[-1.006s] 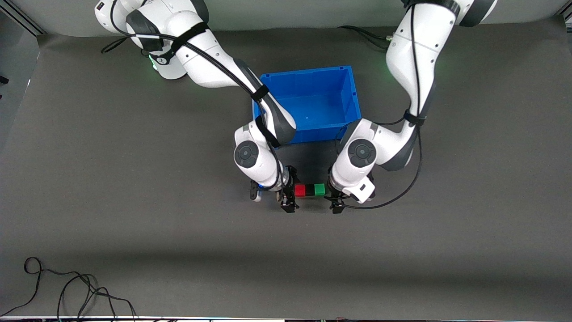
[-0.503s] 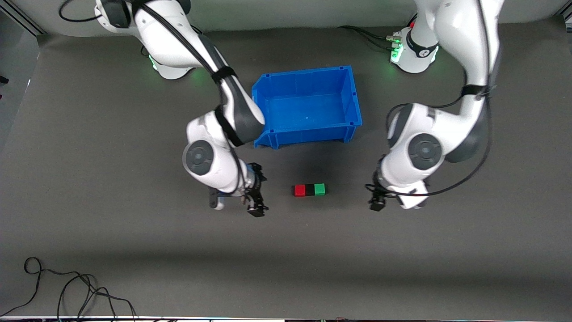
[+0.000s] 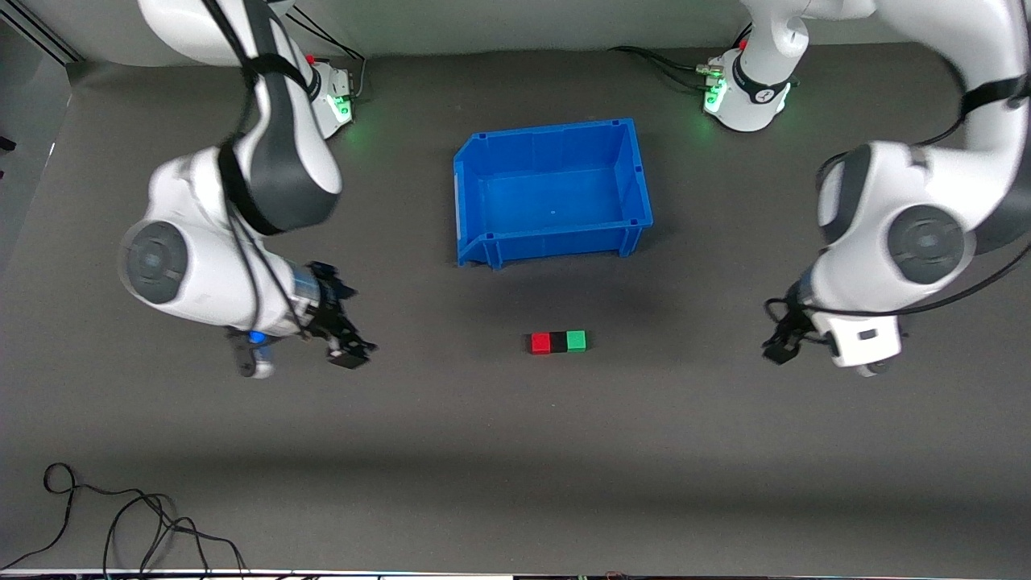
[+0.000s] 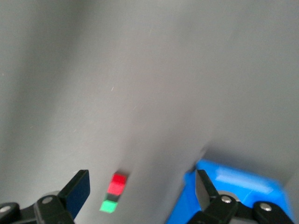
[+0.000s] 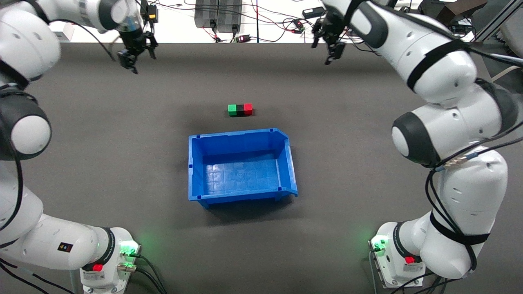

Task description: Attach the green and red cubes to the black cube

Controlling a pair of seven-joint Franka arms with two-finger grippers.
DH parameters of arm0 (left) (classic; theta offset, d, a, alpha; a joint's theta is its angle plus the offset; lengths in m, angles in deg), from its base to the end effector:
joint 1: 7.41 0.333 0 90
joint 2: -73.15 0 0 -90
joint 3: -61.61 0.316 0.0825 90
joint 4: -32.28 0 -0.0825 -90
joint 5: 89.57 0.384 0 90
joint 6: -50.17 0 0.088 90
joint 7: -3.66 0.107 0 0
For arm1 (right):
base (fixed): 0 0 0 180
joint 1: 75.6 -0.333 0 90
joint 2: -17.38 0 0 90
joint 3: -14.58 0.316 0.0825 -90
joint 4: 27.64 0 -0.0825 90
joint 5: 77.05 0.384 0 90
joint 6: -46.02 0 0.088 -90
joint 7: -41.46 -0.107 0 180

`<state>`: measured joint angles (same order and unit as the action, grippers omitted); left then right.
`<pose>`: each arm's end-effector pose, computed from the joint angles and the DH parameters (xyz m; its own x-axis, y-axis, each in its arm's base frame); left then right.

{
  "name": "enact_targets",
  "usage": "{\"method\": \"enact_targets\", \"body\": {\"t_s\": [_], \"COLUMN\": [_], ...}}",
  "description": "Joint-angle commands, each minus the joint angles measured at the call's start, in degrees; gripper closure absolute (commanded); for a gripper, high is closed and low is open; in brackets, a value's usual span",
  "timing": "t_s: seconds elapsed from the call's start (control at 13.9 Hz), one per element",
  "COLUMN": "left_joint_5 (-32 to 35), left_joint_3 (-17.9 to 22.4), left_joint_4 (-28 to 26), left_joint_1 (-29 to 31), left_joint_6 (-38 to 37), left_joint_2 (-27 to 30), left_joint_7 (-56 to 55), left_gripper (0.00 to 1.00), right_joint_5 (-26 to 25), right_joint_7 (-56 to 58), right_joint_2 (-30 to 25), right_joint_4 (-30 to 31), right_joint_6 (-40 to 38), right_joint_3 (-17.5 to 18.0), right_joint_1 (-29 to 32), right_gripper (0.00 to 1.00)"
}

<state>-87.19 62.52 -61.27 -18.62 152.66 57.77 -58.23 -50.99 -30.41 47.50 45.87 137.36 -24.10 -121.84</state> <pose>0.6192 -0.1098 0.4532 0.6296 0.7768 -0.0146 0.7702 -0.6265 -0.1196 0.6404 0.2321 0.4868 0.4377 -0.8851 -0.1583 -0.8903 -0.4512 0.0609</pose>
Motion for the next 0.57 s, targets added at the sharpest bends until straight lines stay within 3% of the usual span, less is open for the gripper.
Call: {"method": "enact_targets", "body": {"t_s": [0.0,0.14,0.29,0.36,0.5], "left_joint_5": [-1.67,-1.58,-0.63,1.21,1.93], "left_joint_3": [-0.56,0.31,0.41,0.32,-0.29], "left_joint_4": [1.43,4.50,7.49,8.38,8.91], "left_joint_1": [3.74,4.53,5.07,4.80,5.41], "left_joint_6": [-9.20,-12.74,-14.32,-15.12,-15.47], "left_joint_2": [4.04,4.22,4.22,4.22,5.88], "left_joint_7": [16.22,19.08,26.42,33.17,47.58], "left_gripper": [0.00,0.00,0.00,0.00,0.00], "right_joint_5": [-6.44,-9.08,-15.04,-16.98,-21.46], "right_joint_7": [7.59,14.17,20.60,24.80,33.51], "right_joint_2": [-6.45,-11.55,-16.73,-19.19,-23.33], "right_joint_4": [3.38,6.63,9.62,10.85,12.53], "right_joint_6": [-2.04,-2.04,-2.04,-2.04,-2.04], "right_joint_3": [-0.16,-0.08,2.63,5.78,15.43], "right_joint_1": [-1.21,-0.08,3.34,7.36,17.72], "right_gripper": [0.00,0.00,0.00,0.00,0.00]}}
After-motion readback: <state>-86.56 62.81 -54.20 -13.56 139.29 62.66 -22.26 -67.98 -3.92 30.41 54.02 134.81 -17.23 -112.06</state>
